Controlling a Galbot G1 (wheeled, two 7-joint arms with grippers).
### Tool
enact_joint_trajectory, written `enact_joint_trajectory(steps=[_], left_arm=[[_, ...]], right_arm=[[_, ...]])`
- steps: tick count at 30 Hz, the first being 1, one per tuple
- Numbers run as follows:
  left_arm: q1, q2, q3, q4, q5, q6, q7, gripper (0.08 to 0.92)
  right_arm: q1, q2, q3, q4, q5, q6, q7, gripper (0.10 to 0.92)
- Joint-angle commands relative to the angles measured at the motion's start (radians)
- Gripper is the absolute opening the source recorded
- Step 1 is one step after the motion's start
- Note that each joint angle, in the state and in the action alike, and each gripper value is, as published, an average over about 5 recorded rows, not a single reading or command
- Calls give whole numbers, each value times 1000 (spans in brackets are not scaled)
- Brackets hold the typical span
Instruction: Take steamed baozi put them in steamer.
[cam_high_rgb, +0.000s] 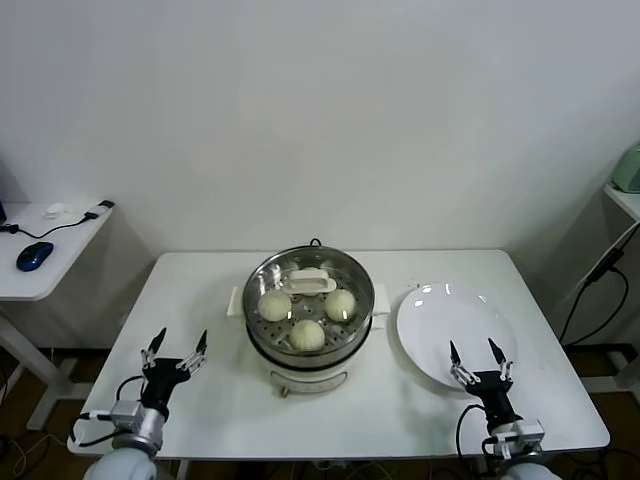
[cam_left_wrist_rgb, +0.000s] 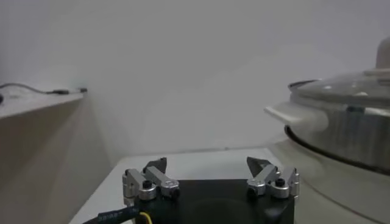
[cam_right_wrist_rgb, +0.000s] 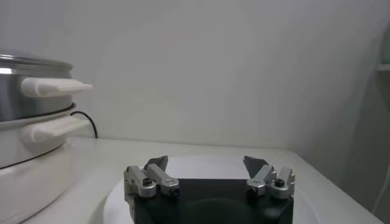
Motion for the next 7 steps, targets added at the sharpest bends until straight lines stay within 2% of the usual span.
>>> enact_joint_trajectory(steps=[1, 7], left_arm=[[19, 8, -19, 71, -103, -59, 10, 823], [24, 5, -13, 64, -101, -58, 9, 823]], right_arm=[[-1, 3, 2, 2, 5, 1, -2, 823], [-5, 7, 2, 4, 5, 1, -5, 823]])
